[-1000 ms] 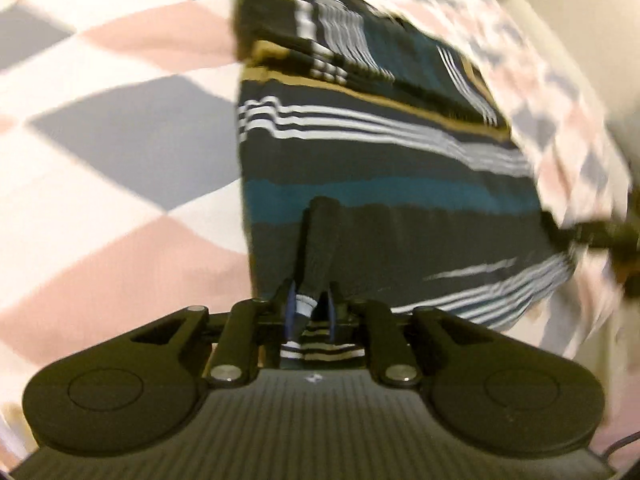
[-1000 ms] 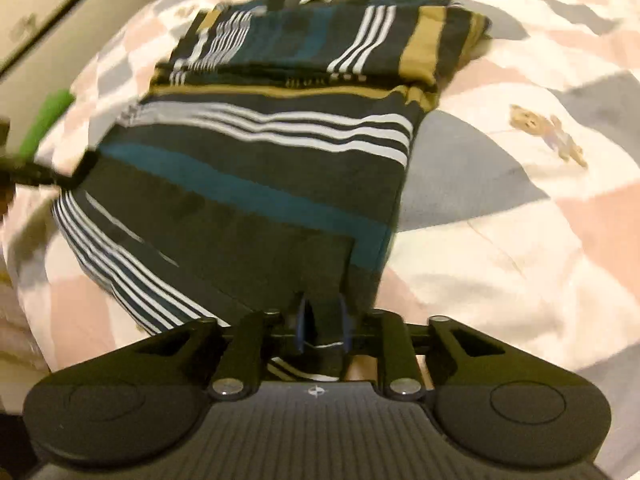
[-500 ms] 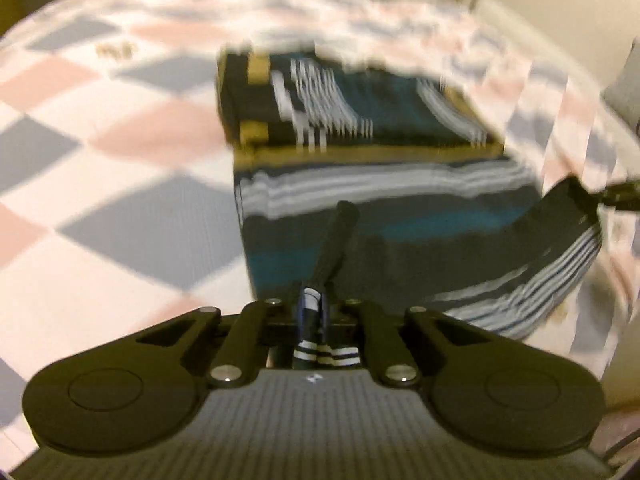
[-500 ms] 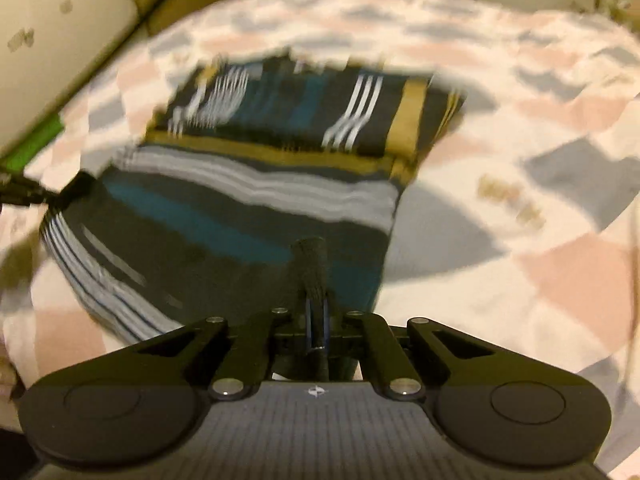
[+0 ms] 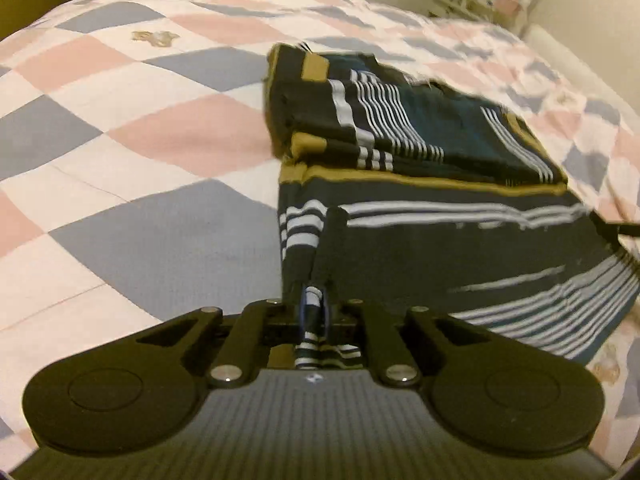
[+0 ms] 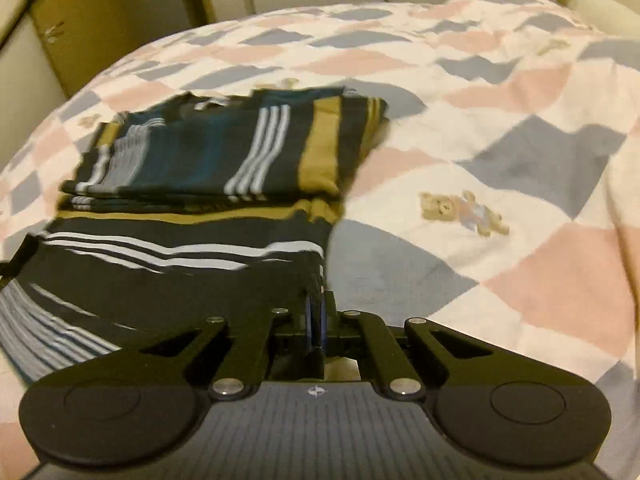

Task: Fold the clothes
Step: 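Lay the held hem over the middle of the strip with both grippers, then open both grippers and release the folded hem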

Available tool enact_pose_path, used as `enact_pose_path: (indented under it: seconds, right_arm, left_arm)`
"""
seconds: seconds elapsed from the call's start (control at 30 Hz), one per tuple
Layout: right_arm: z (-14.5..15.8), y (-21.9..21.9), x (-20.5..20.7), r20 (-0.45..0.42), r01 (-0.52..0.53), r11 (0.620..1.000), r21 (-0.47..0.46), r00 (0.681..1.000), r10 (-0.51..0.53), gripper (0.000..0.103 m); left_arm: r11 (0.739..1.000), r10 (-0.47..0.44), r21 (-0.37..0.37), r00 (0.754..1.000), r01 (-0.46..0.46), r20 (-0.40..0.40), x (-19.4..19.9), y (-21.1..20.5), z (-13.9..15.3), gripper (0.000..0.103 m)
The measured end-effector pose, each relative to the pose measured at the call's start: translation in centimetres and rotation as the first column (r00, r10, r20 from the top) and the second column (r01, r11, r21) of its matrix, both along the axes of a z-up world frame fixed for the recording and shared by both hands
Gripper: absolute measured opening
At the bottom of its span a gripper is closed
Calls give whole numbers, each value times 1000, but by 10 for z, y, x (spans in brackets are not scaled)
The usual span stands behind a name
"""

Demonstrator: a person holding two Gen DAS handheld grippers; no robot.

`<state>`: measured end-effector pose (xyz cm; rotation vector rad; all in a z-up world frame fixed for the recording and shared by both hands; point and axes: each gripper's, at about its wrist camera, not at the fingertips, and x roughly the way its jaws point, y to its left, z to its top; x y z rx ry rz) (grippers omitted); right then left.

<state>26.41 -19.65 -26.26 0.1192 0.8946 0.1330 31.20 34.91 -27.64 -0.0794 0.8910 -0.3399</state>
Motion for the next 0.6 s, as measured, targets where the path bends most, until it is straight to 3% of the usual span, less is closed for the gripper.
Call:
enact_pose_path:
  seconds: [0.13, 0.2, 0.27, 0.3, 0.33, 0.37, 0.43, 0.47, 0.5, 0.6]
  right_arm:
    - [13, 0, -8, 99, 28, 999, 17, 995, -29, 2]
    - [15, 0, -6, 106, 41, 999, 20, 993, -43, 2]
    - [4, 1, 1, 60, 49, 999, 3, 997, -50, 2]
    - [-4, 1, 6, 20, 56, 998, 0, 998, -56, 3]
    - [-15, 1, 13, -34, 65, 998, 4, 997, -65, 6]
    - [-23, 0, 18, -75, 82, 997, 13, 994, -81, 11]
    - [-24, -2, 20, -89, 126, 992, 24, 988, -123, 34]
    - [-20, -3, 19, -81, 144, 989, 12, 986, -143, 41]
    - [-15, -4, 16, -74, 162, 987, 3, 984, -161, 55]
    - [3, -12, -8, -61, 199, 977, 71, 979, -195, 59]
  left_arm:
    - [999, 26, -32, 998, -24, 58, -5, 4, 16, 7]
    - [999, 35, -20, 999, -35, 24, 0, 4, 8, 7]
    - [999, 46, -10, 998, -47, -52, 7, 6, -9, 10]
    - [998, 62, -15, 995, -63, -79, 9, 9, -13, 17]
    - [996, 81, -24, 992, -84, -100, 10, 12, -15, 25]
    - [994, 100, -33, 988, -105, -120, 10, 16, -17, 27]
    - [983, 146, -85, 976, -161, -161, 7, 31, -12, 31]
    - [975, 170, -112, 968, -193, -186, 4, 39, -9, 32]
    - [963, 194, -143, 958, -227, -212, 1, 49, -7, 32]
    - [918, 242, -250, 934, -309, -265, -20, 75, 5, 32]
